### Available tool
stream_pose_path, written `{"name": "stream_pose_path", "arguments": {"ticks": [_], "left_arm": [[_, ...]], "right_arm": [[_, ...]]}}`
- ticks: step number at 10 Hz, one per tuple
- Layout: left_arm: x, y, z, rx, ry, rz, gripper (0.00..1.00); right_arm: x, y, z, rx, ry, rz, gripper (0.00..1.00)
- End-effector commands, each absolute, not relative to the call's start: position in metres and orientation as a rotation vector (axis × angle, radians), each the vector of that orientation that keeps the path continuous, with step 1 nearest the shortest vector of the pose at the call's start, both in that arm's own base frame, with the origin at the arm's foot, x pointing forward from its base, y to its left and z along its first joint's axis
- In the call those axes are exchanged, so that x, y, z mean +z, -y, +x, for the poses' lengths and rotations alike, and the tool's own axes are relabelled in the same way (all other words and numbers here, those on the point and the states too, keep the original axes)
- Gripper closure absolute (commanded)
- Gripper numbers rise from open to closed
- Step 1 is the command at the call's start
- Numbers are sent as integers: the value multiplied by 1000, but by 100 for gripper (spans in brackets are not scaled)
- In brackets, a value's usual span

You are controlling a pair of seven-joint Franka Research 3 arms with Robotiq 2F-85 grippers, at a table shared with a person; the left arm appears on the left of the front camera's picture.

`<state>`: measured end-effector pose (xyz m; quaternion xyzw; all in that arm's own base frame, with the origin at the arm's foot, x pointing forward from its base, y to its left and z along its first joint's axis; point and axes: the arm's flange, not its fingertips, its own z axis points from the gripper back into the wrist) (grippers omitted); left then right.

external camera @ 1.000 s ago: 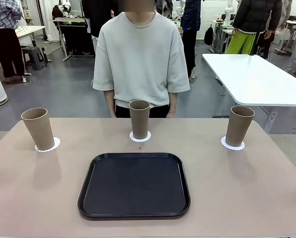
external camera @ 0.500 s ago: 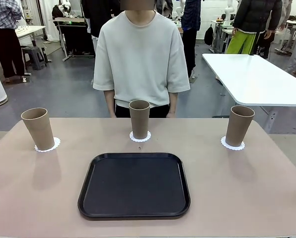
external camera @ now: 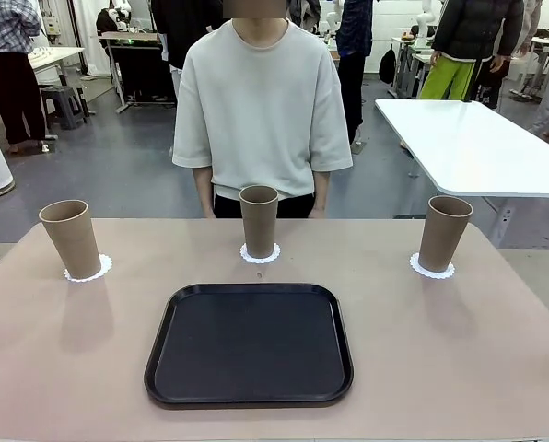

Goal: Place coasters on the table and set cups on them.
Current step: Take one Reusable plastic cup from the Flat Tray and place it on a coaster set by the human.

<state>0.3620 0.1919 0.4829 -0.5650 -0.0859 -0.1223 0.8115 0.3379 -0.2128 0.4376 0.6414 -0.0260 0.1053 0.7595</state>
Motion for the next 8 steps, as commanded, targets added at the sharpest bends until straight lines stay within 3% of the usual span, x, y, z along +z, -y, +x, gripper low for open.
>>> {"name": "stream_pose_path", "arguments": {"ticks": [1, 8], "left_arm": [[482, -197, 364, -217, 156, -1209, 0], [482, -197, 364, -217, 156, -1209, 0]], "right_arm": [[439, 212, 337, 232, 54, 1401, 0], [439, 212, 337, 232, 54, 1401, 0]]}}
